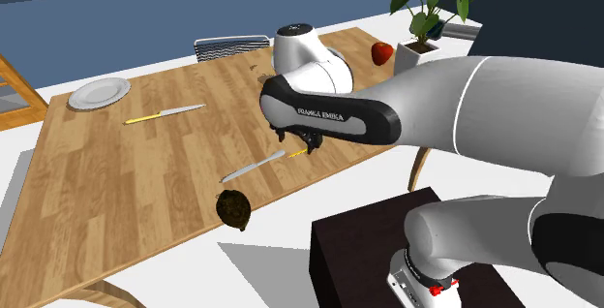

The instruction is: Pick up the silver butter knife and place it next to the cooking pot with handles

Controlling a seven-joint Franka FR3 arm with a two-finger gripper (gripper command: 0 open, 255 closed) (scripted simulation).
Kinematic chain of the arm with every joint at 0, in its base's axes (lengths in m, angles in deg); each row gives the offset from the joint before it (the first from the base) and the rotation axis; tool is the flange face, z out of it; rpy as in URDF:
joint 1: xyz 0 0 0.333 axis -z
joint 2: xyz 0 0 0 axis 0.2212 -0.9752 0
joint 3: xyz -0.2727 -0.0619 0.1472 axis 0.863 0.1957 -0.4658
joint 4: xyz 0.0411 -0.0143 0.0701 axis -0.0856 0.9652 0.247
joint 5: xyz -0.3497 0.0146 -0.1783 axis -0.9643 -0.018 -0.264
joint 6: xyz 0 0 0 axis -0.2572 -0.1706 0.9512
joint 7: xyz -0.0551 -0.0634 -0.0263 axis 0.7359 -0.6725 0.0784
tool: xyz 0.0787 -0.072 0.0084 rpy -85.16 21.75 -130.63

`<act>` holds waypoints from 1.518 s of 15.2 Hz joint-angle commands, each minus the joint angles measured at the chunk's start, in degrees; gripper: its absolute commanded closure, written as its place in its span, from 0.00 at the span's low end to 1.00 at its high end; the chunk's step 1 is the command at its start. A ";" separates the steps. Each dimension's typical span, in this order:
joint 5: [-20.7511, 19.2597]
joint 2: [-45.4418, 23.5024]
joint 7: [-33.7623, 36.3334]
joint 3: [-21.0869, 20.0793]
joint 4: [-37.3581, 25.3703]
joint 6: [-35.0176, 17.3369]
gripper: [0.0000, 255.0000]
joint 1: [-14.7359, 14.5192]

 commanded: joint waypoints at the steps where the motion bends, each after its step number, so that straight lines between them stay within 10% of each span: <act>1: -0.67 -3.98 6.73 -4.50 -1.93 -2.23 0.00 2.30; 6: -9.47 -18.36 25.81 -17.98 -8.70 -7.77 0.00 11.20; 9: -25.16 -33.86 43.69 -25.62 -13.93 -9.52 0.00 15.13; 11: -35.53 -43.99 54.77 -22.94 -18.27 -8.54 0.00 10.04; 14: -40.98 -51.04 62.43 -16.29 -23.64 -7.47 0.00 1.83; 23: -44.73 -54.45 64.80 -13.30 -21.58 -11.73 0.00 -0.56</act>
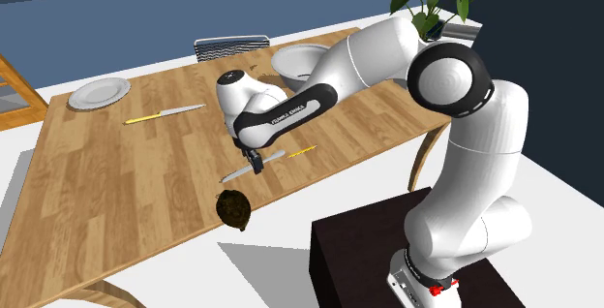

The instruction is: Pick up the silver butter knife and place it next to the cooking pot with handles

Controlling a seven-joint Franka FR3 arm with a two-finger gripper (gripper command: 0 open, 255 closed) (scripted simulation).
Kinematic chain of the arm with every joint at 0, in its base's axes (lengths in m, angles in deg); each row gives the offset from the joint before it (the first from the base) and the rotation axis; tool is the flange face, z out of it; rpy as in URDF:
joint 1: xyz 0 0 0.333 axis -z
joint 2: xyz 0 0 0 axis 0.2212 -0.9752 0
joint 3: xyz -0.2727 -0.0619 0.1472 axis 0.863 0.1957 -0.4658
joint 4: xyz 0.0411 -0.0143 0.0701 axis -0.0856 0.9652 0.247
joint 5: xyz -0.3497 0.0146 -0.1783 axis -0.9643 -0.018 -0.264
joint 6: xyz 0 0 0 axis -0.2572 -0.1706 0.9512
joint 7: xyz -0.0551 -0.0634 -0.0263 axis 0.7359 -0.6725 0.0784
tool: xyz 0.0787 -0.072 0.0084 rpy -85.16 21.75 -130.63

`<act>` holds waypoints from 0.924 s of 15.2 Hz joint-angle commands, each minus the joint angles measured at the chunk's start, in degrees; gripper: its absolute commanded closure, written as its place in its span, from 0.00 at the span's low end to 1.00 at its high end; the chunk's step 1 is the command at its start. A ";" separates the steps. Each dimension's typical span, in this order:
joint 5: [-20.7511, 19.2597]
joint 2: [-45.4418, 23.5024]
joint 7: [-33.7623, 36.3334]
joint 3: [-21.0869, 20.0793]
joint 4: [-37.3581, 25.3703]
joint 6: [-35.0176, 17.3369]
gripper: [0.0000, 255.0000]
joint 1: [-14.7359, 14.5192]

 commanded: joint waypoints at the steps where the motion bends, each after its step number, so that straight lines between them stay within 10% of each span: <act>1: -0.17 -0.14 0.09 0.13 0.05 -0.17 0.00 -0.09; 6: -0.16 -0.14 0.09 0.12 0.04 -0.16 0.00 -0.09; 7: -0.16 -0.14 0.09 0.12 0.04 -0.16 1.00 -0.09; 14: -0.16 -0.14 0.09 0.12 0.04 -0.16 1.00 -0.09</act>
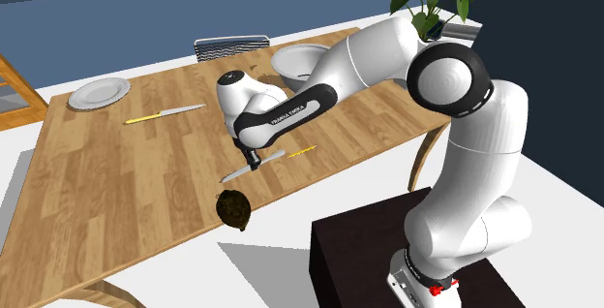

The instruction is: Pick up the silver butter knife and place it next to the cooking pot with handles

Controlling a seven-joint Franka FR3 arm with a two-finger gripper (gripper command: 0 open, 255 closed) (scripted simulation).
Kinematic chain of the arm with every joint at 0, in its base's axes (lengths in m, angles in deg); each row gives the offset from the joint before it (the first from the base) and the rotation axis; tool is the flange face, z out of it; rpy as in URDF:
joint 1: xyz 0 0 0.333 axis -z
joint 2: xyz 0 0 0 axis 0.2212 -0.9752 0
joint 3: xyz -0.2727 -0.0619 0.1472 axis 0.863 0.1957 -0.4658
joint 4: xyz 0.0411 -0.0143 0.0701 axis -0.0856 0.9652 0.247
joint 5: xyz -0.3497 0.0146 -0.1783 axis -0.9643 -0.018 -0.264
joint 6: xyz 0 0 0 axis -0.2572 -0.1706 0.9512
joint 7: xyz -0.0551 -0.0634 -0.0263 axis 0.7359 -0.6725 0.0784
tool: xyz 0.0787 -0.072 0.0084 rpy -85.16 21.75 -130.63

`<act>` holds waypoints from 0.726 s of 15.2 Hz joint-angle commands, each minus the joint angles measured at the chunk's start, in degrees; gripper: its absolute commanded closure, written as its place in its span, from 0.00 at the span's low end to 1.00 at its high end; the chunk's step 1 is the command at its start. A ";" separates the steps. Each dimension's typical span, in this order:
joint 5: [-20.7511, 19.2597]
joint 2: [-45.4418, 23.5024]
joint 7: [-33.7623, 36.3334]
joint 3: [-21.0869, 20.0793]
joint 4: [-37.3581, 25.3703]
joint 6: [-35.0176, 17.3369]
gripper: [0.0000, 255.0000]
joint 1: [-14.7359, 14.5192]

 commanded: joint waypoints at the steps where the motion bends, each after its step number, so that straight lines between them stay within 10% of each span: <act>1: 0.00 0.00 0.00 0.00 0.00 0.00 1.00 0.00; 11: 4.56 4.14 -2.90 -3.40 -2.44 5.02 1.00 2.76</act>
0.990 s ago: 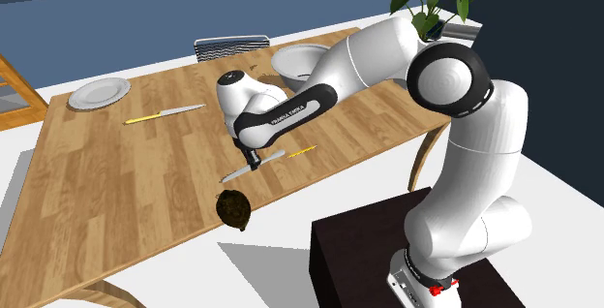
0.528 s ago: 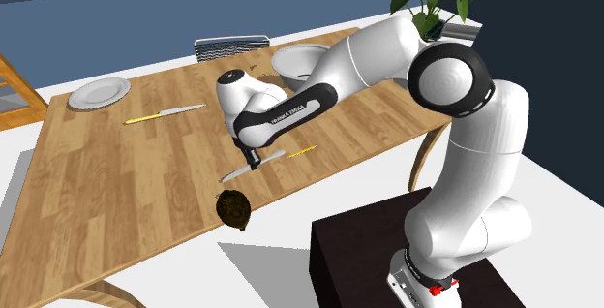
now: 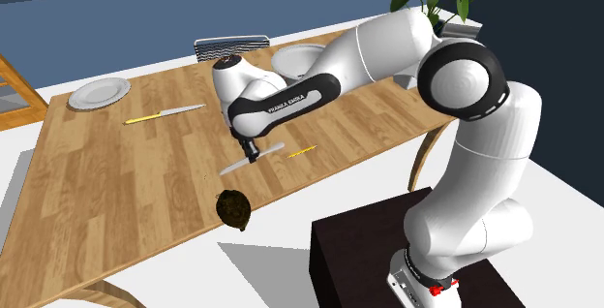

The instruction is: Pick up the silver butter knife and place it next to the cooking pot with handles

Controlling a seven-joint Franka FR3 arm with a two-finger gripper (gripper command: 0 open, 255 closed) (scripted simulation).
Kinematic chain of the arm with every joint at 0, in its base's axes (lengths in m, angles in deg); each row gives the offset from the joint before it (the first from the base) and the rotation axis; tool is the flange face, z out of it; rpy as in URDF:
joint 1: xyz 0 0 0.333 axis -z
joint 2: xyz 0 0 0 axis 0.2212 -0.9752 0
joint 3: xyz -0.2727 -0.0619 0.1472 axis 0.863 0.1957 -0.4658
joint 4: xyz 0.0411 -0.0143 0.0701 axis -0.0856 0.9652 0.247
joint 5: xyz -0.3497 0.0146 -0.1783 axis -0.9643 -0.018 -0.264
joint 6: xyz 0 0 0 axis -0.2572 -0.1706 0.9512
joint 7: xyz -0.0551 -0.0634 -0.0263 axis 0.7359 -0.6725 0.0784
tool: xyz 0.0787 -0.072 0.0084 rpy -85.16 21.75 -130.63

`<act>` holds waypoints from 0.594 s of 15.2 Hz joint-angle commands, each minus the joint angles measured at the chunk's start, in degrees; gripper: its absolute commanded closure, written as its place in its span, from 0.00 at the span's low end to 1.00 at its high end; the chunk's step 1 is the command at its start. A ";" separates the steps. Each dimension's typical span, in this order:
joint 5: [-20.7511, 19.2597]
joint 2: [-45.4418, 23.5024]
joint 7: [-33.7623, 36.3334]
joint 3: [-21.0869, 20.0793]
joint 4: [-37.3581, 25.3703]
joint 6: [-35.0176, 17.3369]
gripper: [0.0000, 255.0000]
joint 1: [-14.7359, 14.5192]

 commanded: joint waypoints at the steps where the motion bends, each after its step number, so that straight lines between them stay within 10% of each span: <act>1: 0.90 0.75 -0.61 -0.61 -0.86 1.31 1.00 0.46; 9: 4.37 3.89 -2.87 -2.82 -4.09 6.22 1.00 2.32</act>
